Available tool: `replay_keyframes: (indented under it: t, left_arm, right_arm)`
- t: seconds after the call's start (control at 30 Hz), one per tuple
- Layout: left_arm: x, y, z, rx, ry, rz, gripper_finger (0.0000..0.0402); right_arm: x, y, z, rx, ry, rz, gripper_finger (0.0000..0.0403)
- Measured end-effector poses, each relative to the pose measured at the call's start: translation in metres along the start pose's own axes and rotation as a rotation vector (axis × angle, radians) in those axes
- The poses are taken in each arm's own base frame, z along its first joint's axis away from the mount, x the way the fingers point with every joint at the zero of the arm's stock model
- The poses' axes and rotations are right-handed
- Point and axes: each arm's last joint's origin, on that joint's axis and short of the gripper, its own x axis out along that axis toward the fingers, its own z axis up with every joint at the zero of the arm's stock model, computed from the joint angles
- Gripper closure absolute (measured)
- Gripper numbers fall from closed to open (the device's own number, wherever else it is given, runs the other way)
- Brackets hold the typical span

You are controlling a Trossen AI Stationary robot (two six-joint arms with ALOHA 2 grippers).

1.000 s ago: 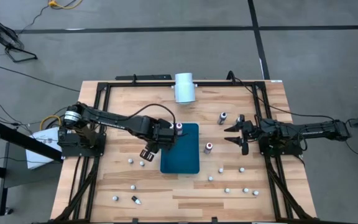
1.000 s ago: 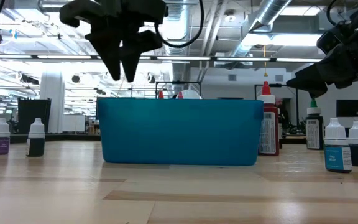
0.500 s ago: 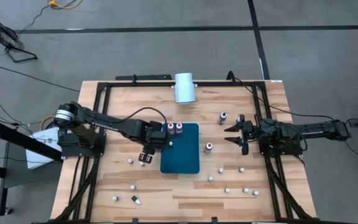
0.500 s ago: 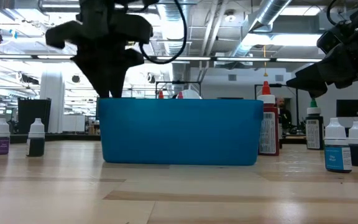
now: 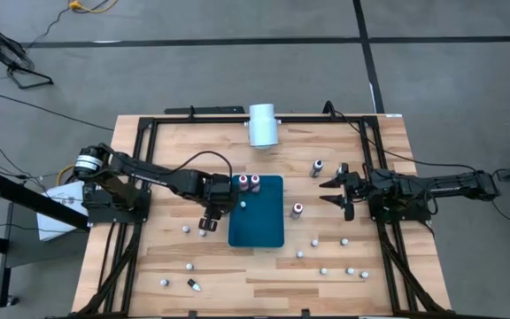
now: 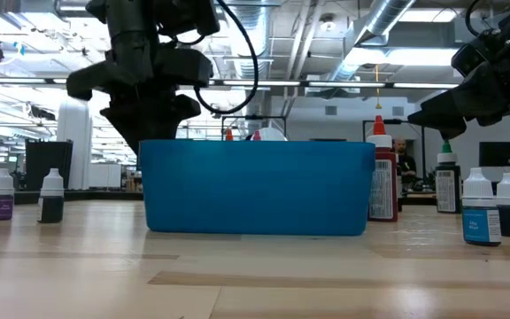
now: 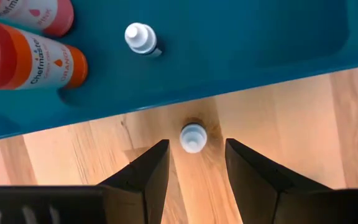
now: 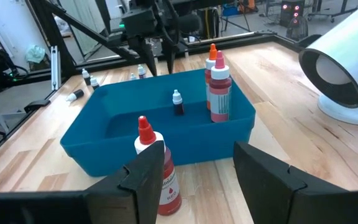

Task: Pick & Place food coloring
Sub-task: Put the small red food coloring bottle into the blue bin

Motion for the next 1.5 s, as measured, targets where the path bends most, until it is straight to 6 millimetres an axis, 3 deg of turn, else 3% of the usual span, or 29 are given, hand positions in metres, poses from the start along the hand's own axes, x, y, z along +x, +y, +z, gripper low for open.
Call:
replay_keyframes:
  t: [0.3, 0.77, 1.27, 1.5]
  left_arm:
    - [0.005, 0.005, -0.001, -0.014, -0.008, 0.009, 0.0253]
    - [0.029, 0.003, 0.002, -0.002, 0.037, 0.001, 0.0253]
    - [0.032, 0.004, 0.001, -0.038, 0.056, 0.016, 0.0254]
    - [0.032, 0.003, 0.0, -0.038, 0.064, 0.014, 0.0302]
  right_arm:
    - [0.0, 0.0, 0.0, 0.0, 0.0, 0.0, 0.0219]
    - [0.0, 0.0, 0.0, 0.0, -0.001, 0.0, 0.0219]
    - [0.0, 0.0, 0.0, 0.0, -0.001, 0.0, 0.0219]
    - [0.0, 0.0, 0.0, 0.0, 0.0, -0.001, 0.0219]
